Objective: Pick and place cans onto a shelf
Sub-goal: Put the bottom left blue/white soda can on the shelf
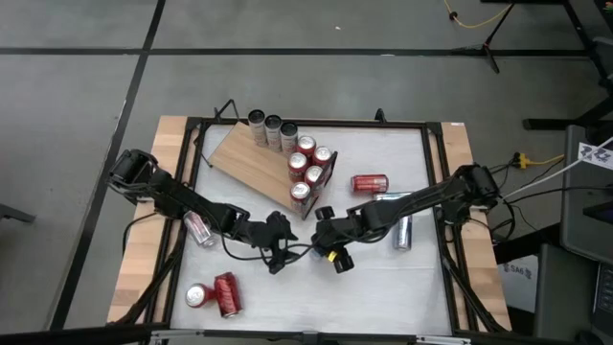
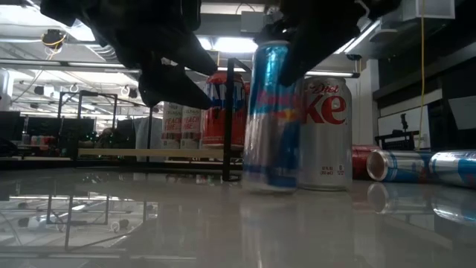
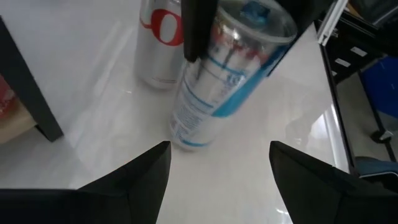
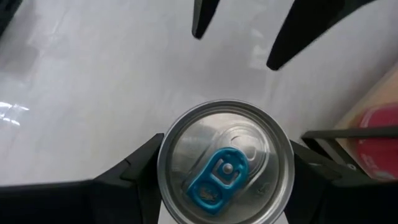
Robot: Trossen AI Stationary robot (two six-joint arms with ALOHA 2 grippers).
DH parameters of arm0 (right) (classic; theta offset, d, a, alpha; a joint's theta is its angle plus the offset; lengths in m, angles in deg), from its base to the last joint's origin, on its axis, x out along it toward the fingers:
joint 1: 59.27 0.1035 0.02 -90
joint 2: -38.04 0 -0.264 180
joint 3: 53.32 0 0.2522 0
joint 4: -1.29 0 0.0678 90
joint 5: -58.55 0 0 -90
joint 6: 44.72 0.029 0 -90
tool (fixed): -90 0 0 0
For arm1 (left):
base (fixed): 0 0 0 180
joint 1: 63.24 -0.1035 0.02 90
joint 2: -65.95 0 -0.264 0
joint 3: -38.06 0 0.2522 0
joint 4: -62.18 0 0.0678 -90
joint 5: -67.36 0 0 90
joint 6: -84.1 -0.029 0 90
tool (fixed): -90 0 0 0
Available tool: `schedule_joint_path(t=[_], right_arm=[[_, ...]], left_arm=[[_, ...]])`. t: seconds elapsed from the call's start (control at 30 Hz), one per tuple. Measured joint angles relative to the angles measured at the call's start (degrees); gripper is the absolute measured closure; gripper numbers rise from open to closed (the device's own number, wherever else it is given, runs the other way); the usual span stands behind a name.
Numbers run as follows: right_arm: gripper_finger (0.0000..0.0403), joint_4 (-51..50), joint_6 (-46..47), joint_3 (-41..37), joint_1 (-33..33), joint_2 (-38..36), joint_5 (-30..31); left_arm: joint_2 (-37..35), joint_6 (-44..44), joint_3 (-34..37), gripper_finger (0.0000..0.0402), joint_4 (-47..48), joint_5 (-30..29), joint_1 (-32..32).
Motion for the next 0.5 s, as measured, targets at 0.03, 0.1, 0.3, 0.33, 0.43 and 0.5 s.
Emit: schedule_joint_path(t=[0.03,0.1,0.3,0.33,0.43,0.5], right_arm=[[0.0173,-0.22,0.00,0.00,-0.02,0.13,0.02],[0.0173,0.04,-0.01,0.04,-0.02,0.75,0.04],[0.0173,0.25,0.00,0.09,-0.02,0.84,0.04],[0.0173,0.25,0.00,0.09,-0.02,0.84,0.04],[0.0173,0.33,0.00,0.09,-0.02,0.86,0.04],[0.0173,0.38,0.00,0.09,-0.02,0.88,0.04]], left_arm=[[0.02,0.00,0.00,0.0136,-0.06,-0.04,0.00],[0.02,-0.02,0.00,0.0136,-0.04,-0.13,0.00],[0.02,-0.10,0.00,0.0136,-0.11,-0.13,0.00],[0.02,-0.14,0.00,0.0136,-0.13,-0.13,0.00],[0.02,-1.40,0.00,0.0136,-0.14,-0.13,0.00],[0.02,-1.94,0.00,0.0136,-0.20,-0.13,0.00]])
